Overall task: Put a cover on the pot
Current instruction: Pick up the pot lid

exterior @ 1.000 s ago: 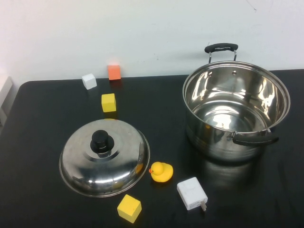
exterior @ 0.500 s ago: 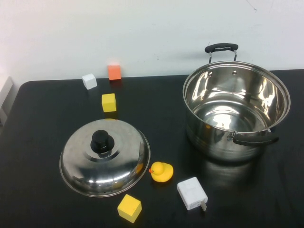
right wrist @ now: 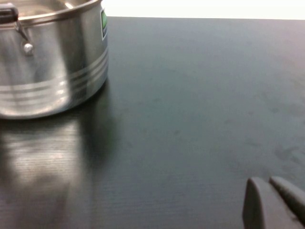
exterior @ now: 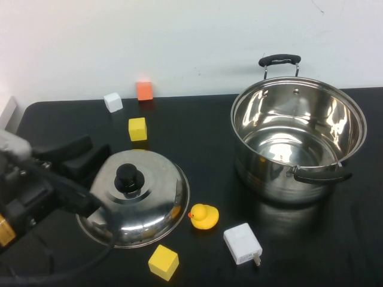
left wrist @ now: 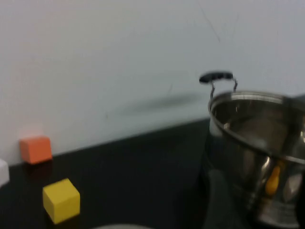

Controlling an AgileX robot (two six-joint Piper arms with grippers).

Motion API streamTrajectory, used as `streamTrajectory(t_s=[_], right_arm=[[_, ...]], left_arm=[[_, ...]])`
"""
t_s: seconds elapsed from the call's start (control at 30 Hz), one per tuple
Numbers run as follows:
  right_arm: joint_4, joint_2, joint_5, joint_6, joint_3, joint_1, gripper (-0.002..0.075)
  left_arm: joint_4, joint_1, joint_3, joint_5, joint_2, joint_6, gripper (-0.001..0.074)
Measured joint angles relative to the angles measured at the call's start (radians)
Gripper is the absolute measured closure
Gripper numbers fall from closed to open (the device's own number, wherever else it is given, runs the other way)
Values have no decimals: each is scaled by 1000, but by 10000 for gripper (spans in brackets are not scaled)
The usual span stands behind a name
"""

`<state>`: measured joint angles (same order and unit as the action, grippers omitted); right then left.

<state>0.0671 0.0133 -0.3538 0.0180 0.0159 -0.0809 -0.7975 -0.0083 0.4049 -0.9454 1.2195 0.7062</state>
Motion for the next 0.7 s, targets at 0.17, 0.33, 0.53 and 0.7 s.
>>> streamTrajectory(t_s=[0.17, 0.33, 0.53, 0.7], right_arm=[[0, 0, 0, 0, 0, 0, 728], [0, 0, 0, 0, 0, 0, 728], [0, 0, 0, 0, 0, 0, 728], [0, 0, 0, 0, 0, 0, 728]], left_arm=[[-26, 0, 53, 17, 143, -23, 294], [-26, 0, 116, 89, 286, -90, 261], [-22, 0, 174, 107, 410, -117, 259], [-3, 0, 215, 116, 488, -150, 257]])
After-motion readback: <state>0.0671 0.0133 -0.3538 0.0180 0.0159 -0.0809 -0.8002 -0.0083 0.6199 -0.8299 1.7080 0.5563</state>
